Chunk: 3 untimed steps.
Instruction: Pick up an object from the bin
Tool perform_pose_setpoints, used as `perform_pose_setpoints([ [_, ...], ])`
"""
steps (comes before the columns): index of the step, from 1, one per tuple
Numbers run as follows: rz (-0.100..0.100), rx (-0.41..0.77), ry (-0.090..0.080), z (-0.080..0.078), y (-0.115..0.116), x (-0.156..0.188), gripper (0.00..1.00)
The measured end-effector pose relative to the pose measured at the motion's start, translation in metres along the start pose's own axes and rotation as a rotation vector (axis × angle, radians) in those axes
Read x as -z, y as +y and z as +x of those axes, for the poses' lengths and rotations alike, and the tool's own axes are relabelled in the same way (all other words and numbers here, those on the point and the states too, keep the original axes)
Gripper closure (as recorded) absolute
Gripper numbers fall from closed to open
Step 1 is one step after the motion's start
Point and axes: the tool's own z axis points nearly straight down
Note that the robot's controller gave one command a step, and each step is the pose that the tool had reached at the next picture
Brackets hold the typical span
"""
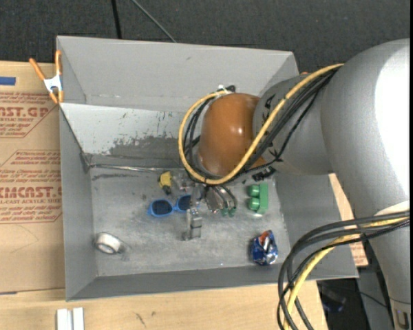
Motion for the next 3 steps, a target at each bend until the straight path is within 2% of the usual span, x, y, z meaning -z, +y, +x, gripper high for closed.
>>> perform_pose_setpoints([
  [1,0.0,0.189,-0.001,-0.023,0.036,0.0,0.0],
  [2,0.0,0.187,-0.006,-0.024,0.035,0.001,1.0],
  [3,0.002,0.183,-0.009,-0.009,0.056,0.151,1.0],
])
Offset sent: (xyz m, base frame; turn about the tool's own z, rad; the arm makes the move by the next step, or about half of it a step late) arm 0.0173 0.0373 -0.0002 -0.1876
